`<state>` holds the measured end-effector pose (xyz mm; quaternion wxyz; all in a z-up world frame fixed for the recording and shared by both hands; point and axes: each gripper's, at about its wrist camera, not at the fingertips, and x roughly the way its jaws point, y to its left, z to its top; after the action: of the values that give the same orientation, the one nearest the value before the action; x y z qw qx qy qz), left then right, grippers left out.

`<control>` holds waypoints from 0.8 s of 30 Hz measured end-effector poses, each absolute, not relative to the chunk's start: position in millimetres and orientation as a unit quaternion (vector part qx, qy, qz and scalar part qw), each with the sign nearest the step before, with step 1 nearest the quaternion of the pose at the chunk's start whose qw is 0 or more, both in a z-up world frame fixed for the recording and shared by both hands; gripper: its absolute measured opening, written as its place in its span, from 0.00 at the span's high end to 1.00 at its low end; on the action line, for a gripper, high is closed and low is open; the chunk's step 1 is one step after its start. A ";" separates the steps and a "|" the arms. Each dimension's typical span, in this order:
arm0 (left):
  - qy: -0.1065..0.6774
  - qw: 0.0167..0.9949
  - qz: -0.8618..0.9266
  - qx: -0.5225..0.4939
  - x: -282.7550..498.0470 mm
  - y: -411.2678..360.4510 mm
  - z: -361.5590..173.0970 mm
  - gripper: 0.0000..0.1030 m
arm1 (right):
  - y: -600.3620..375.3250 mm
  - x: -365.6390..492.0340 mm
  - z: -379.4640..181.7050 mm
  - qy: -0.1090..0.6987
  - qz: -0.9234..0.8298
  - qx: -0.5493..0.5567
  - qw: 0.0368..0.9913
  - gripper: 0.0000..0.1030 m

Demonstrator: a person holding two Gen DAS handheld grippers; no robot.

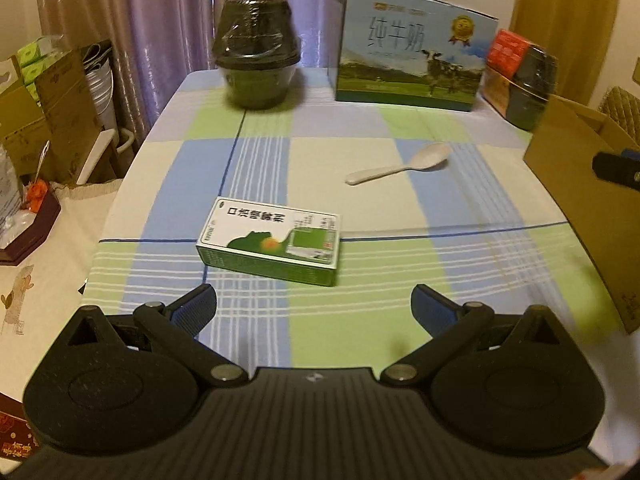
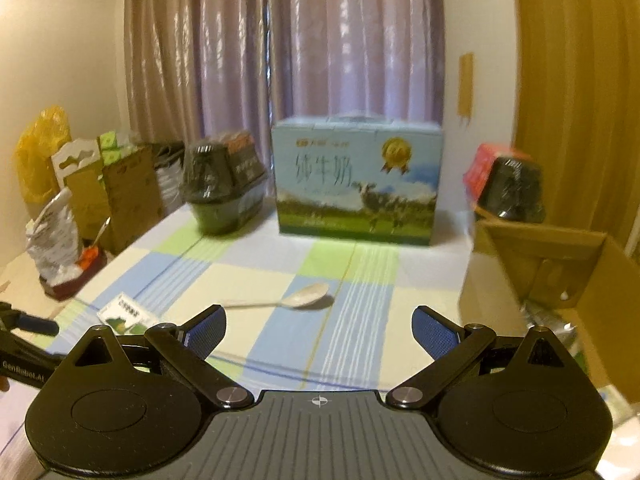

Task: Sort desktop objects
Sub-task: 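Move both open tools back over the table toward the medicine box, then grasp the green-and-white medicine box with the left tool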

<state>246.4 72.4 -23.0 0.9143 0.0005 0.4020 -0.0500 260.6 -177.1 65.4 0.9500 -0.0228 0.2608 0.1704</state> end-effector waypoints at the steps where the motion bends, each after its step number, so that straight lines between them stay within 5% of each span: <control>1: 0.404 0.914 -0.049 0.001 249.7 74.2 -24.5 0.01 | -175.8 263.7 63.5 0.267 0.173 -0.021 0.948 0.06; 15: 0.373 0.915 -0.119 0.099 291.2 100.2 -51.8 0.01 | -156.3 295.4 29.3 0.316 0.204 -0.047 0.925 0.06; 24: 0.373 0.919 -0.113 0.059 311.8 135.5 -72.1 0.01 | -147.7 305.9 7.6 0.342 0.213 -0.070 0.913 0.06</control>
<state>311.8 135.5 -72.1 0.9189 0.0594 0.3734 -0.1127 305.9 -147.7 7.6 0.9128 -0.0697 0.3415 0.2126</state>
